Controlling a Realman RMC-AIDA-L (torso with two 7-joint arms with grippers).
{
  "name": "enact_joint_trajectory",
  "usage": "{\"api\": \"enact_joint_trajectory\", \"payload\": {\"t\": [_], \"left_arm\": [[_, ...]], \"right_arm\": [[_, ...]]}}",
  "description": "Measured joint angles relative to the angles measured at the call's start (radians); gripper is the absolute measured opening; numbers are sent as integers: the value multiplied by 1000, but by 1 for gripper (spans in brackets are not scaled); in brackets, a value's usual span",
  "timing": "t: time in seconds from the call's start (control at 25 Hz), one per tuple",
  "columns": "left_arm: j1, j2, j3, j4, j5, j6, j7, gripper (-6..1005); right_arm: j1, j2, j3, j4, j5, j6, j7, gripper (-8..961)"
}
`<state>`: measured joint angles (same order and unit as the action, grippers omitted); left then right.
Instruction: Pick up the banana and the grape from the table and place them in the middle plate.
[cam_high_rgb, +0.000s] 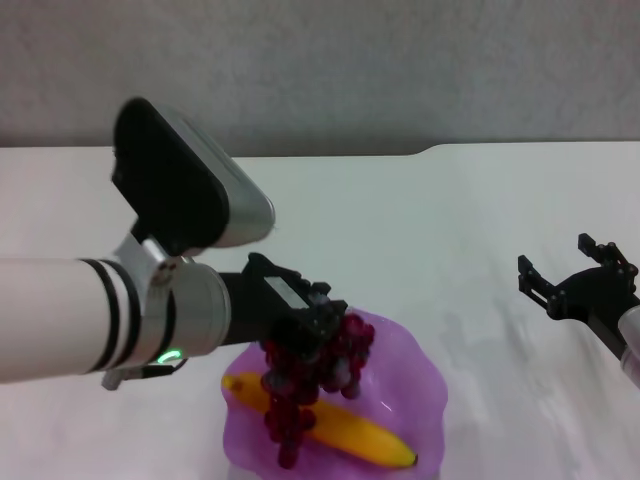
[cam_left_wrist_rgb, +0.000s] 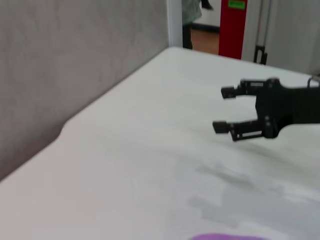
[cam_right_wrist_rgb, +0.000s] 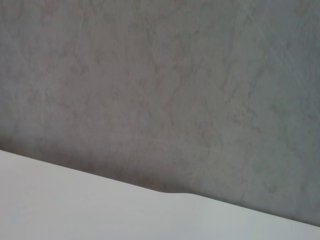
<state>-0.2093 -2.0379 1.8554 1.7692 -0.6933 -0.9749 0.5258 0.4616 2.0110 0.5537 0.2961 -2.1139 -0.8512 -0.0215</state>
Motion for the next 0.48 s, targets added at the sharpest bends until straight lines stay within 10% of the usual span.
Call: {"api": "enact_joint_trajectory", "payload": {"t": [0.48], "left_arm": [[-134,-1,31,-256,10,34,-44,240]], "right_arm": [[1,0,0,0,0,1,0,880]]}}
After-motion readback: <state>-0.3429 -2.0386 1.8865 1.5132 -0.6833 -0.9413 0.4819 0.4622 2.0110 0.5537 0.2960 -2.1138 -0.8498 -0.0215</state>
